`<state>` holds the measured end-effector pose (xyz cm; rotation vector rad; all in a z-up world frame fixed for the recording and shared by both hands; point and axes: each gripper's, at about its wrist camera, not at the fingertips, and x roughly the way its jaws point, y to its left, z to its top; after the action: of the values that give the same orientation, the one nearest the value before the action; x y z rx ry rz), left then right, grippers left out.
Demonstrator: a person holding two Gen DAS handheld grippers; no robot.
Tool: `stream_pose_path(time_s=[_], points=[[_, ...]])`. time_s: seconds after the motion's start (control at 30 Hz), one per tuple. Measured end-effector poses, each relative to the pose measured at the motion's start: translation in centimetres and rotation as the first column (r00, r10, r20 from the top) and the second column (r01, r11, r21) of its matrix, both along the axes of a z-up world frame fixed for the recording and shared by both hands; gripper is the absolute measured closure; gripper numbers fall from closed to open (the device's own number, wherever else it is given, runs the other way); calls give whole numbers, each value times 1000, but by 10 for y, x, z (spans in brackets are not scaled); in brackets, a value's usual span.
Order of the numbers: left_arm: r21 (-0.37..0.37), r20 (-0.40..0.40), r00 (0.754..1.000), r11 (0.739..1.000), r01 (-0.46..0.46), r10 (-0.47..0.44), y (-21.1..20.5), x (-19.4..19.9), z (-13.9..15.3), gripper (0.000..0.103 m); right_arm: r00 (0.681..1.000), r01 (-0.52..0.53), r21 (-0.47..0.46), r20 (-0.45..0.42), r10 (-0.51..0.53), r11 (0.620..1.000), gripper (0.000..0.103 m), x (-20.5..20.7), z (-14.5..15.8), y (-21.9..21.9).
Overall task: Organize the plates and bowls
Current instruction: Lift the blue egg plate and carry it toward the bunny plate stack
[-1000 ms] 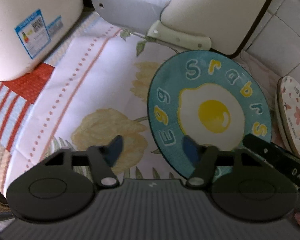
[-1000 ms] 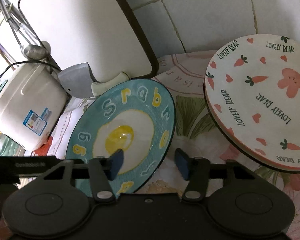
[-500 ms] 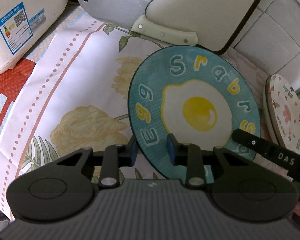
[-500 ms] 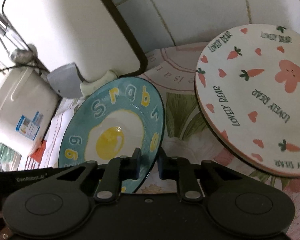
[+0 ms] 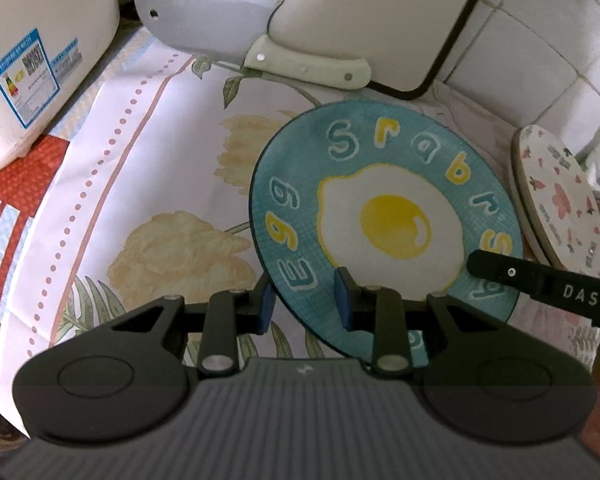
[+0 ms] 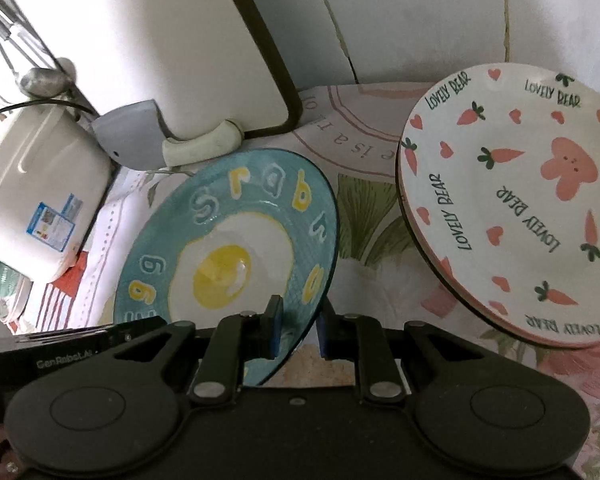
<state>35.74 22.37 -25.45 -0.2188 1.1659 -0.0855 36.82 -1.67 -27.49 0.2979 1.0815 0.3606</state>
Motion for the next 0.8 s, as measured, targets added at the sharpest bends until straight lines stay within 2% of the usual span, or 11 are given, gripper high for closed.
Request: stream_pose_path(time_s=[0.23,0.47,0.8], points=[[21,7,1000,1000,22,-22,-9,-13,16,74,1000,11,14,6,-11,1000,82,-20,15,-6],[-8,13,1000,1000,26,-26,-14,-40,35,74,1000,14,47,18,-15,999,81,-51,31,-22],[-10,80,993,996,85,-84,-45,-74,79,74,995,48,85,86,-55,995,80,-93,67,-62]])
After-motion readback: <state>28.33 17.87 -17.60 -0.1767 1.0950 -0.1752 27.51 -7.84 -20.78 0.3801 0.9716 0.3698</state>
